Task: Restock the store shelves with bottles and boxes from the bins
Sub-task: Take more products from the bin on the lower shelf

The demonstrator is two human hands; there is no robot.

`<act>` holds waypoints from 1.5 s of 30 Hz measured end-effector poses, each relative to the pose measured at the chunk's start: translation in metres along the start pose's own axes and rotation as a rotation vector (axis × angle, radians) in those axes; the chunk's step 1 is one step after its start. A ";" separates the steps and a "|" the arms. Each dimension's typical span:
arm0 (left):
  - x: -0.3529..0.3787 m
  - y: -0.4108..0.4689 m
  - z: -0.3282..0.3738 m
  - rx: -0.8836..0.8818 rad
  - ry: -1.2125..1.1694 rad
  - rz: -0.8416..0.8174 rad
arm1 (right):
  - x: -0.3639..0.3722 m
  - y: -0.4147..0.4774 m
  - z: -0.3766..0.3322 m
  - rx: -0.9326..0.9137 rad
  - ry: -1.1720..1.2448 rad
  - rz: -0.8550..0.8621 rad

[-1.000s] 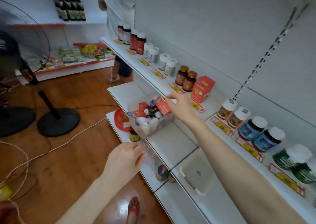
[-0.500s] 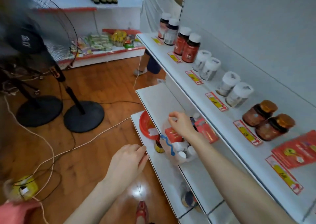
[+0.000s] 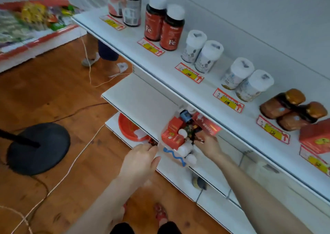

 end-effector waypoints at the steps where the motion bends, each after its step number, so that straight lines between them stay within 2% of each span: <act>1: 0.007 0.008 -0.005 0.038 0.001 -0.008 | 0.005 -0.003 0.008 0.049 0.002 0.012; 6: 0.048 0.048 -0.025 0.183 -0.012 -0.023 | 0.029 -0.008 0.042 0.250 0.060 0.085; 9: 0.088 0.073 -0.027 0.233 -0.066 -0.110 | 0.033 0.001 0.060 0.317 0.048 0.163; 13: 0.144 0.096 -0.025 0.257 -0.071 -0.210 | 0.032 0.028 0.077 0.344 -0.010 0.258; 20: 0.183 0.101 -0.033 0.292 -0.047 -0.161 | 0.024 0.102 0.091 0.258 -0.154 0.456; 27: 0.188 0.100 -0.036 0.314 -0.049 -0.098 | 0.015 0.143 0.090 0.311 -0.253 0.590; 32: 0.185 0.098 -0.034 0.312 -0.050 -0.091 | 0.014 0.140 0.090 0.290 -0.307 0.554; 39: 0.180 0.098 -0.032 0.315 -0.071 -0.095 | 0.009 0.117 0.082 0.220 -0.143 0.560; 45: 0.172 0.102 -0.022 0.324 -0.076 -0.096 | 0.003 0.065 0.080 0.306 -0.087 0.514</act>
Point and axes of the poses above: each hand's wrist, its own y-axis towards the middle knuckle, its own x-axis out of the palm, z = x × y, the point moved 5 cm from there along y, towards the middle knuckle, and after that the axes turned 5 degrees about y, right-handed, at the moved point
